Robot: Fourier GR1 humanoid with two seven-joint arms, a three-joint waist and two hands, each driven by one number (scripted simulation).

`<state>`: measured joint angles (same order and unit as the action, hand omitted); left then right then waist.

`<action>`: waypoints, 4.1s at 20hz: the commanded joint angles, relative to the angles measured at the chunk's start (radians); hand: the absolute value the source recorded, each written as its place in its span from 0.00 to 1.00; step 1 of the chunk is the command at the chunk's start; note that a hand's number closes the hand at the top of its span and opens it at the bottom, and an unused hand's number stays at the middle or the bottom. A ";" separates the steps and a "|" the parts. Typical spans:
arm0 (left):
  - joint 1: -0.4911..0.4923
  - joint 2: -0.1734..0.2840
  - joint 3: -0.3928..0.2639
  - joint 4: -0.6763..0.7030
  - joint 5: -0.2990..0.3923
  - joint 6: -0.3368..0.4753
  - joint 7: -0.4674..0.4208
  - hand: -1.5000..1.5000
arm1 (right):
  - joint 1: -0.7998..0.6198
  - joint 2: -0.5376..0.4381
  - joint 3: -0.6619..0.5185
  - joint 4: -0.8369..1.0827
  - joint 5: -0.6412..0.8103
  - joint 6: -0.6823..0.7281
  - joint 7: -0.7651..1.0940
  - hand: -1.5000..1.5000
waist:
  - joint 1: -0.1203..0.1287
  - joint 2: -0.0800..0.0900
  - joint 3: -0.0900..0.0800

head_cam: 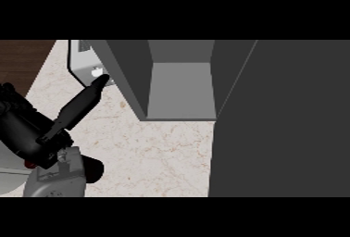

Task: Pick up the wine, place it into the cabinet and close the cabinet

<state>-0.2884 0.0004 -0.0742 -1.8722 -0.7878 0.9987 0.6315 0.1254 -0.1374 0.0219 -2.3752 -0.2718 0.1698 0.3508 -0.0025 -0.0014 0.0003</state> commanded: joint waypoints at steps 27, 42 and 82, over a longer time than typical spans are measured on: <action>0.525 0.000 -0.242 -0.166 -0.084 0.271 0.061 0.00 | -0.070 0.015 -0.066 -0.037 -0.051 0.009 0.094 0.00 | 0.005 0.000 0.000; 0.557 0.189 -0.302 -0.016 0.410 0.496 -0.268 0.00 | -0.017 0.049 -0.034 -0.009 0.003 0.042 0.037 0.00 | 0.005 -0.002 -0.002; 0.474 0.000 0.088 0.662 1.666 -0.325 -1.621 0.00 | 0.050 0.068 0.010 -0.001 0.094 0.089 -0.034 0.00 | 0.001 0.001 -0.002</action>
<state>0.2378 0.0013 -0.0149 -1.3311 0.7767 0.8028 -0.8664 0.1367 -0.0765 0.0118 -2.3885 -0.2023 0.2279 0.3585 0.0056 -0.0021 -0.0027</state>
